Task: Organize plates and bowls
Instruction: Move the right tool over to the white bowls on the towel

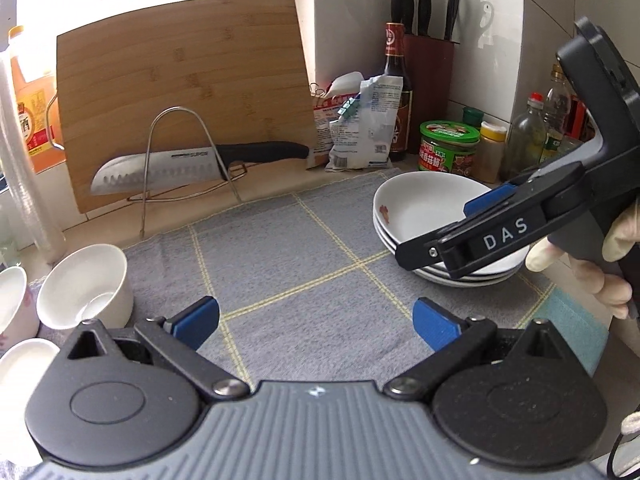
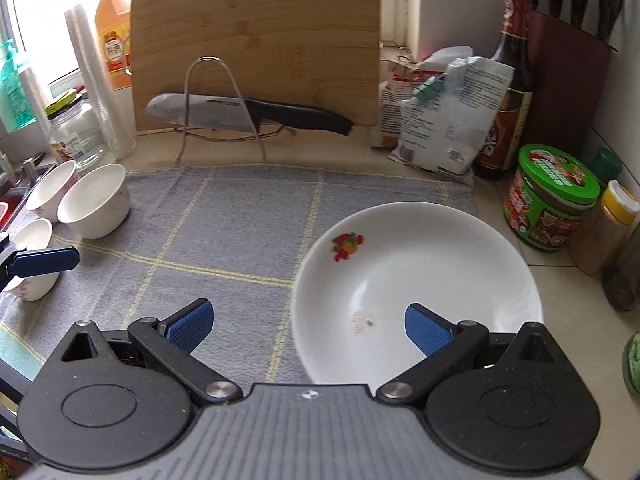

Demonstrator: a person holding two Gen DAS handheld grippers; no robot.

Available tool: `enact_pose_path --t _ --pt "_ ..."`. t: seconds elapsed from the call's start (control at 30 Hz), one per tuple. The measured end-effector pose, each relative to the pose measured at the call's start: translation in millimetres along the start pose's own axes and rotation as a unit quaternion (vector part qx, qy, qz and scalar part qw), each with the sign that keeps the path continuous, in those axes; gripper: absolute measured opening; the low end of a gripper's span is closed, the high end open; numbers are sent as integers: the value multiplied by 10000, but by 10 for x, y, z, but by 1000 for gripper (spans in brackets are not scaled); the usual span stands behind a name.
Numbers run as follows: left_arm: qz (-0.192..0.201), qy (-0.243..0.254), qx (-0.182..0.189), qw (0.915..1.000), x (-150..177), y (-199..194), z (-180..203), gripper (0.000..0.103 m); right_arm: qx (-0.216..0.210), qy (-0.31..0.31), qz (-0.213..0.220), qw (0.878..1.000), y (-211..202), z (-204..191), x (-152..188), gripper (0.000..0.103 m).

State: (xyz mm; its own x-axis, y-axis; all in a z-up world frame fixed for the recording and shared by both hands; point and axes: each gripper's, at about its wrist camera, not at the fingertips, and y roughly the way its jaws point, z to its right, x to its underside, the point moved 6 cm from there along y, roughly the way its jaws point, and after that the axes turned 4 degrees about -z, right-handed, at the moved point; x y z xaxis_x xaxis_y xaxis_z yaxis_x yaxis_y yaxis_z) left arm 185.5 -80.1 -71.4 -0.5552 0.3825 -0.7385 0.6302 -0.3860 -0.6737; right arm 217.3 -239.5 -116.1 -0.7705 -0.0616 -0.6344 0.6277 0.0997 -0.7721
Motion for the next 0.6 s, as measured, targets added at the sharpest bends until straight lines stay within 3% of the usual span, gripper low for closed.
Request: enact_pose_path --t 0.37,0.6 --pt "-164 -10 20 9999 610 -726 -877 102 -242 -398 -211 9987 178 -1209 37 103" --pt "-234 -121 -380 9989 963 -939 -1430 102 -450 -604 -229 9969 261 -1870 20 103"
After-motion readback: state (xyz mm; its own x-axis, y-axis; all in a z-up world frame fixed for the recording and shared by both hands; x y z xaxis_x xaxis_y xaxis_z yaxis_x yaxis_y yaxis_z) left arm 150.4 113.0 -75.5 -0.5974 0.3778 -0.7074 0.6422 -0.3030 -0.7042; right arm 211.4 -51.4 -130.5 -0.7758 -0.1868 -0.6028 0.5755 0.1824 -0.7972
